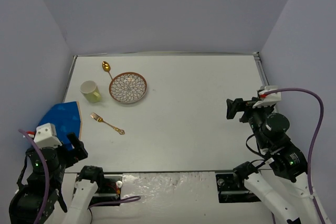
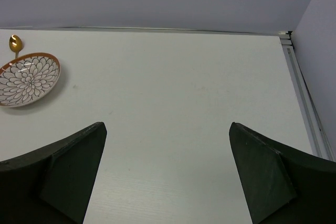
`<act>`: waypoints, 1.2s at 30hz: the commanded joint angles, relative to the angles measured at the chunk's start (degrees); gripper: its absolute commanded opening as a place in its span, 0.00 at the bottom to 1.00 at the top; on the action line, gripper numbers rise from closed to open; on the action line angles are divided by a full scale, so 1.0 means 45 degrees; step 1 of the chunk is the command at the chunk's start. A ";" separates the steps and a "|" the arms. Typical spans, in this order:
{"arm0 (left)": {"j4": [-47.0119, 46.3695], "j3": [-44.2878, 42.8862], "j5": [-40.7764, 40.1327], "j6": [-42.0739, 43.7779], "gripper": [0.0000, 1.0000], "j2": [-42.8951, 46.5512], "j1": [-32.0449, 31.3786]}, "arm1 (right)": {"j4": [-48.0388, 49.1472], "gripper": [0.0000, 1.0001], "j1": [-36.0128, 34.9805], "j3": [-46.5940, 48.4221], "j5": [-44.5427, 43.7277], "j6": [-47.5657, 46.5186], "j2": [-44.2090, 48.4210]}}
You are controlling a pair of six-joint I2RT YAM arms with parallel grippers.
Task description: Set the dinner table for one person
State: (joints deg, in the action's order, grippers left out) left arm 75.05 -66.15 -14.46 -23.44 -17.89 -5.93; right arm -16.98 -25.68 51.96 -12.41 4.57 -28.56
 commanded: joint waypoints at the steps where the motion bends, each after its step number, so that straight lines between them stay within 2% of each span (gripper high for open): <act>1: -0.0067 -0.0786 -0.0129 0.0465 0.97 -0.1789 0.0069 | 0.0917 1.00 -0.0149 0.0186 0.0720 0.0847 -0.0545; 6: -0.0044 -0.1385 -0.0865 0.0619 0.97 -0.4335 0.0069 | 0.0923 1.00 -0.0193 0.0265 0.1963 0.0934 -0.1288; 15: -0.2196 -0.1840 -0.2947 0.0914 0.97 -0.8134 0.0391 | 0.0910 1.00 -0.0193 0.0803 0.3187 0.0848 -0.2346; 20: -0.3706 -0.1453 -0.3187 0.1919 0.97 -0.9539 0.2018 | 0.0921 1.00 -0.0193 0.0855 0.3473 0.0644 -0.2480; 25: -0.4541 -0.0894 -0.2730 0.2707 0.97 -1.0504 0.4702 | 0.0902 1.00 -0.0212 0.0832 0.3816 0.0545 -0.2437; 30: -0.5402 -0.0052 -0.2800 0.2363 0.97 -1.1377 0.5448 | 0.0918 1.00 -0.0221 0.0679 0.4049 0.0465 -0.2346; 36: -0.6220 0.0495 -0.1910 0.1857 0.97 -1.2209 0.6723 | 0.0941 1.00 -0.0427 0.0526 0.4105 0.0333 -0.2420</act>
State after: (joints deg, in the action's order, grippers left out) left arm 52.02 -64.04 -24.44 -13.75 -72.21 21.46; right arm -16.95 -26.70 53.06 4.64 7.25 -38.87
